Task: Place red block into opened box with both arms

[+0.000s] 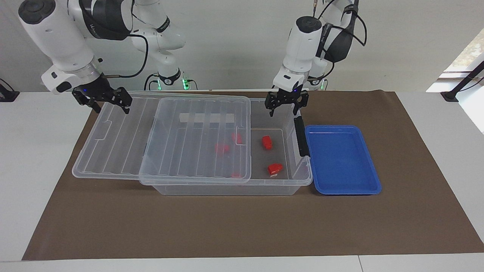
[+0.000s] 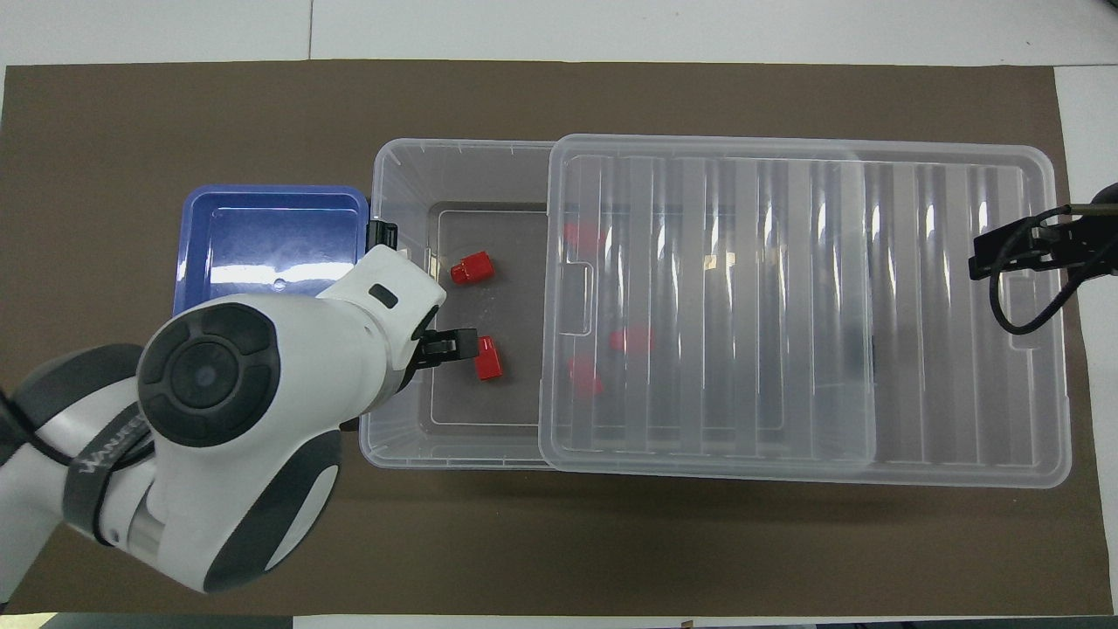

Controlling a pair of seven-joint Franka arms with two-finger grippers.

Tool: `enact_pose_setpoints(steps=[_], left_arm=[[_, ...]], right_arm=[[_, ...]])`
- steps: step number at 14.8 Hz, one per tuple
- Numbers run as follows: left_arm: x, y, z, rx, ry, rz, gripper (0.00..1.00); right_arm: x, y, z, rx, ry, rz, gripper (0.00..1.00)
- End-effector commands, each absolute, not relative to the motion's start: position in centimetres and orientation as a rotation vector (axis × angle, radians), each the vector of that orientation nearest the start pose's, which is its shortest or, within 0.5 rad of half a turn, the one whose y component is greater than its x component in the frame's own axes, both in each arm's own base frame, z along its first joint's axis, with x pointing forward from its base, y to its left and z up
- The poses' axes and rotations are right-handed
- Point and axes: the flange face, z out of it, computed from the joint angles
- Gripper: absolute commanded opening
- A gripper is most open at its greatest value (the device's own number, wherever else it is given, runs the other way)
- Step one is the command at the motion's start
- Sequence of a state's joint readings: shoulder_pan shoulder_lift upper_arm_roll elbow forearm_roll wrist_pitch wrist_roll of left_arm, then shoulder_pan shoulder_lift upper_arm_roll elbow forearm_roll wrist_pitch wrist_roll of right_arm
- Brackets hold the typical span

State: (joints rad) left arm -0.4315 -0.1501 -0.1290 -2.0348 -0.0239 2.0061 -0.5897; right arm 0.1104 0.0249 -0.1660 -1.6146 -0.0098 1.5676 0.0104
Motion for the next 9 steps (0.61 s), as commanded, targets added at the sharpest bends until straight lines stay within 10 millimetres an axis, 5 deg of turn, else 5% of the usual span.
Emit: enact_pose_setpoints(steps=[1,6,9], left_arm=[[47.1,-22.6,54.6,-3.184,-0.023,-0.137,1.0],[53.6,-16.3,59.2,-3.182,0.069,-0.108,1.0],[55.8,-13.4,61.6,-3.181,0.056,-0.084,1.0]], right_arm=[[56.0,-2.8,59.3,-3.141,0.133,0.118,1.0],[56.1,-3.1,59.4,-3.147,0.138,0.106,1.0],[56.3,-3.1,59.3,-3.153,0.138,0.097,1.0]])
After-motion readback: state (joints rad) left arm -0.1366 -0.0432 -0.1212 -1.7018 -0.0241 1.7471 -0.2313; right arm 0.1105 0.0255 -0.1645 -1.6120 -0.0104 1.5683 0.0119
